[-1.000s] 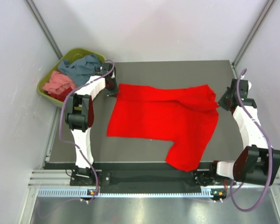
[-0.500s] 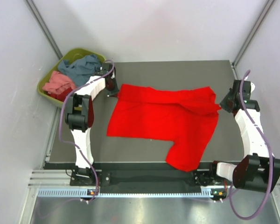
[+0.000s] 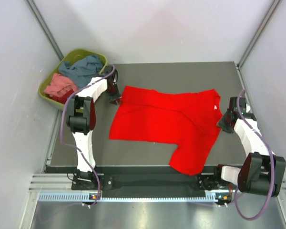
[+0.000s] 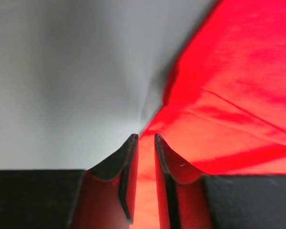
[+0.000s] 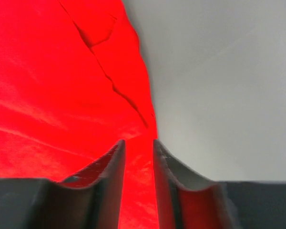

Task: Fold and stack the t-shirts
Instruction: Fold the tshirt

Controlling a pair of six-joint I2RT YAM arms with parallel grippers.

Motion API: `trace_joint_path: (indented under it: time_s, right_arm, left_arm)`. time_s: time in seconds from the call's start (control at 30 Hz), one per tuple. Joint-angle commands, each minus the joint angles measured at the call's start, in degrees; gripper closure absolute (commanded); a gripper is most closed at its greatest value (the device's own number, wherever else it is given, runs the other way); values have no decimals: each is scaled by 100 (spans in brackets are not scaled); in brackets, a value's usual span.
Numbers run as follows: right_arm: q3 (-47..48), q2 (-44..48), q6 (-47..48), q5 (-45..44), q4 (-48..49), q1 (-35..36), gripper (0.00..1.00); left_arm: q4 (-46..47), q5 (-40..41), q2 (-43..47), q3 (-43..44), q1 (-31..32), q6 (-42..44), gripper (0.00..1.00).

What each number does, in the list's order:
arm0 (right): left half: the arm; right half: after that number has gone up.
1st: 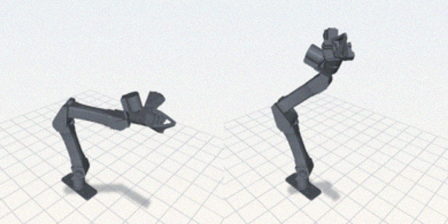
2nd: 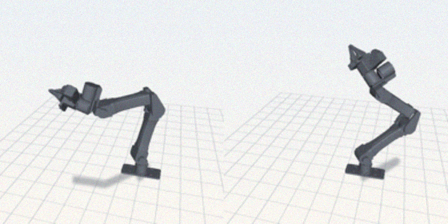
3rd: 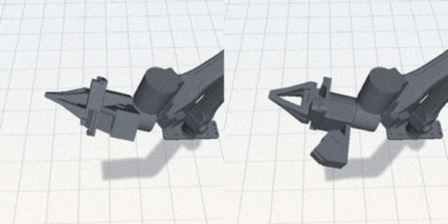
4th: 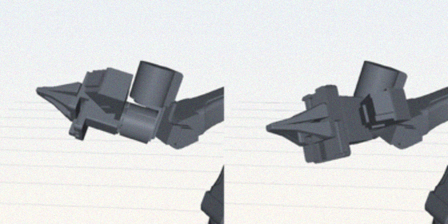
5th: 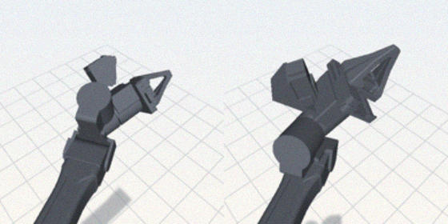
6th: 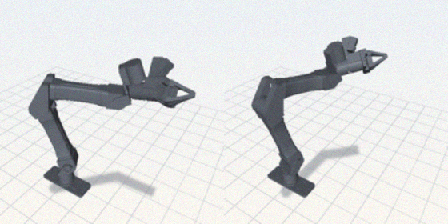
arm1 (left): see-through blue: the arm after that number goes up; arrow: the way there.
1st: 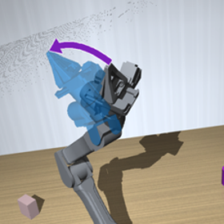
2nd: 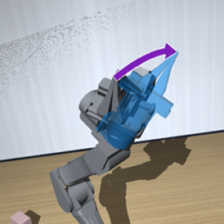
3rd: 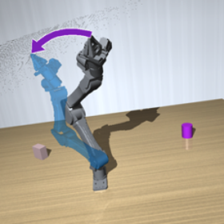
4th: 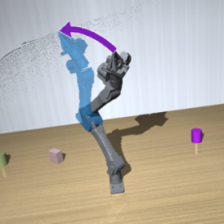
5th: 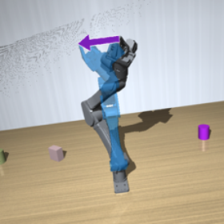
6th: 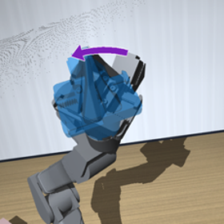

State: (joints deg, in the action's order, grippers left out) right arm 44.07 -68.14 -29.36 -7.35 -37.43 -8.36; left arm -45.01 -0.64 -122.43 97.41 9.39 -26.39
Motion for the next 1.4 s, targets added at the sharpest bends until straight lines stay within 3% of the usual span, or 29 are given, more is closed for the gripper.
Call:
trace_joint_path:
  time_s: [0.0,0.07,0.17,0.37,0.57,0.73,0.97,1.37]
  right_arm:
    - [540,-41,-34,49,271,45,68]
    - [907,-225,176,233,543,45,60]
    - [1496,-883,554,665,930,45,60]
    - [2393,-2272,1230,1103,1896,45,61]
    - [3141,-3459,1723,1193,2134,63,61]
    - [3852,-4215,2092,929,2152,71,60]
    - [4680,-4980,2514,753,1933,168,61]
    - [5585,-5789,2814,173,1554,353,68]
  left_arm:
    - [-210,-109,114,761,28,196,74]
    - [0,-663,106,1008,72,266,73]
    - [659,-1471,-26,1044,125,223,72]
    - [1188,-1886,-878,1342,134,99,75]
    - [1213,-763,-950,1334,125,64,75]
    - [2048,-1015,-686,965,151,38,74]
    - [2260,-1421,-1116,1246,186,38,74]
    - [2252,-921,-1581,1483,292,99,74]
